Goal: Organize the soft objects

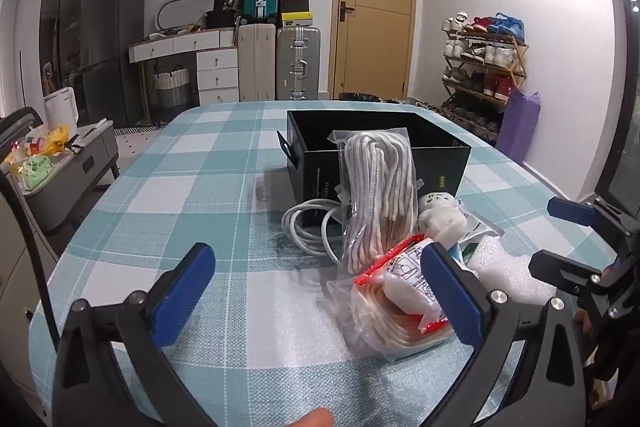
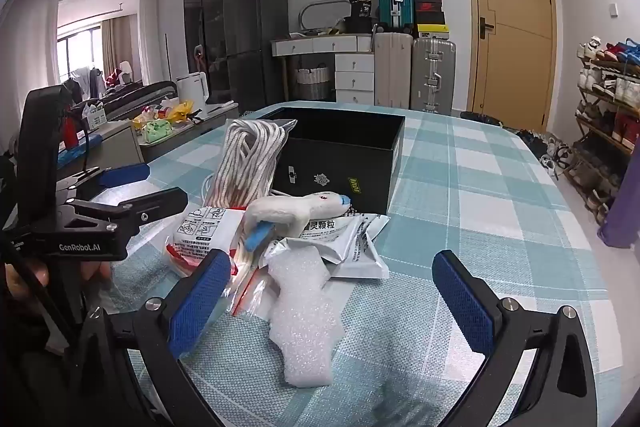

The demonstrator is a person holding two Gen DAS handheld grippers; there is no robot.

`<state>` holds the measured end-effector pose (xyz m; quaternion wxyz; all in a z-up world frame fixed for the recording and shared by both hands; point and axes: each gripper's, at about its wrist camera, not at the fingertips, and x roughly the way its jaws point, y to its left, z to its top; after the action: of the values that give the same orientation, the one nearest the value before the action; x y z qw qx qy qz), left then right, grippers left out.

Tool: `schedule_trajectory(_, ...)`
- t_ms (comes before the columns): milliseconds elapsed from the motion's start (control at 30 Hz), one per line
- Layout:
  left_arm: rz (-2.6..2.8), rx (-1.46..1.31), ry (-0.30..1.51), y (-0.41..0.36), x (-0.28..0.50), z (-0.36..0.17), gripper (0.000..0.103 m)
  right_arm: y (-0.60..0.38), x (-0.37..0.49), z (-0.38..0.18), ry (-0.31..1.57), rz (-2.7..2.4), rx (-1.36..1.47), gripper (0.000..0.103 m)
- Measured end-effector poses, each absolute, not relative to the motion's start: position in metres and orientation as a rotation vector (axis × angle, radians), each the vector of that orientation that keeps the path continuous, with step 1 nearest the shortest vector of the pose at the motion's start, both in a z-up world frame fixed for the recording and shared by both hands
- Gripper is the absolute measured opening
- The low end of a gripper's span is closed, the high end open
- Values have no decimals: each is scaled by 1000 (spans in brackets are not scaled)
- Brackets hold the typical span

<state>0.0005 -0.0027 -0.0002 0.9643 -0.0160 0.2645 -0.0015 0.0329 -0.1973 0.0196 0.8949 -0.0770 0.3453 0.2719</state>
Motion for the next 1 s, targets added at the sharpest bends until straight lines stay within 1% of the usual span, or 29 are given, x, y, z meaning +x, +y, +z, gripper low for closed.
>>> schedule_trajectory(133,-3,-49,540,-5,4,-1,103,-197,33,19,717,564,-162,103)
schedule_trajectory(200,-6,-73,505,-2,-3,1,103,-197,33,19,720,568,-164,103)
schedule_trajectory(300,-10,-76,520,2,0,0,103,-196,31,19,715,570,-167,103)
schedule_trajectory(1000,-18,-40,515,1,-1,0,103,-197,33,17,717,566,-171,103)
